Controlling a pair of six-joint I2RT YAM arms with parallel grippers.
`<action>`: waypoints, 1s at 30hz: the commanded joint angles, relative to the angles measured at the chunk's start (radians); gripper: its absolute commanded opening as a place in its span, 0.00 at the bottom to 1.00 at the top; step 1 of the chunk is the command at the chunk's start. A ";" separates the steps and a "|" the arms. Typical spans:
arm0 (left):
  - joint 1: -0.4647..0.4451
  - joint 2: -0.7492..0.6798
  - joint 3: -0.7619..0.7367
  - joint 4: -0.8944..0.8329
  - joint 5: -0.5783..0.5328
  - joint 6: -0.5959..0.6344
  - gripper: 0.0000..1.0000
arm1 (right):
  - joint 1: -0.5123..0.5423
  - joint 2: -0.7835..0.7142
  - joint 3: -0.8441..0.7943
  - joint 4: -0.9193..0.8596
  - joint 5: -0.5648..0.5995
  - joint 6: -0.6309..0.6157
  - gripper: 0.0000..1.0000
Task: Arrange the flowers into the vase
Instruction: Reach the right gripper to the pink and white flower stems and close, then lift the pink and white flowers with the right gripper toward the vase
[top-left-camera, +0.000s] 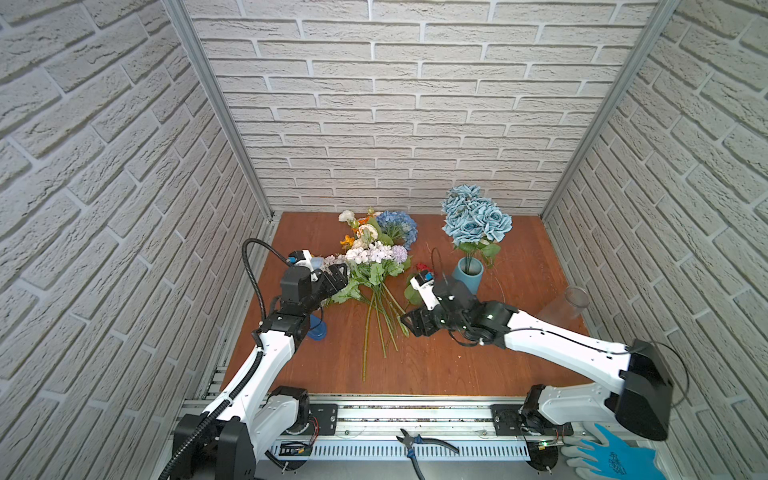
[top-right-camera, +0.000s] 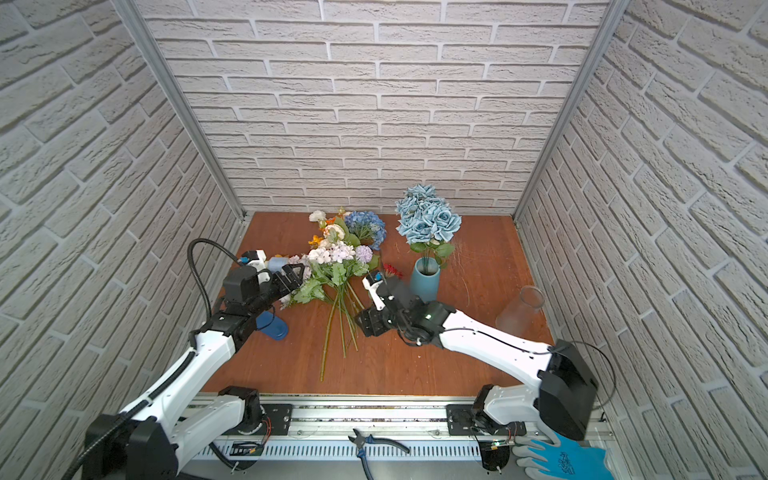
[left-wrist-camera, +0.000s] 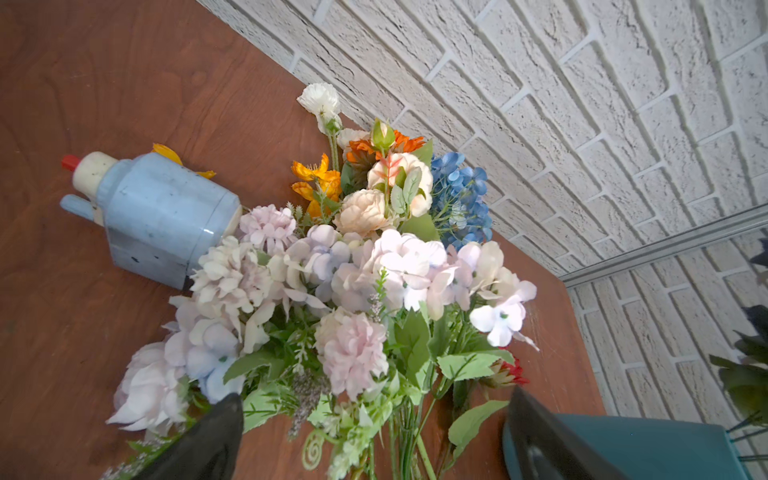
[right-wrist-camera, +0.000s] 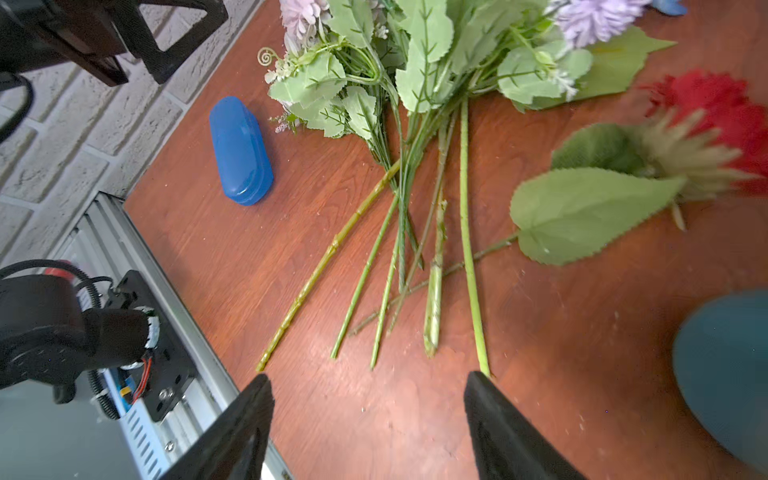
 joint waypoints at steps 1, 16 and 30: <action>0.011 -0.005 -0.038 0.097 0.029 -0.028 0.98 | 0.008 0.112 0.060 0.150 0.026 0.011 0.68; 0.023 -0.074 -0.099 0.072 0.034 0.010 0.98 | 0.012 0.565 0.386 0.135 0.238 -0.028 0.51; 0.022 -0.111 -0.103 0.053 0.032 0.006 0.98 | 0.008 0.644 0.421 0.215 0.362 -0.016 0.15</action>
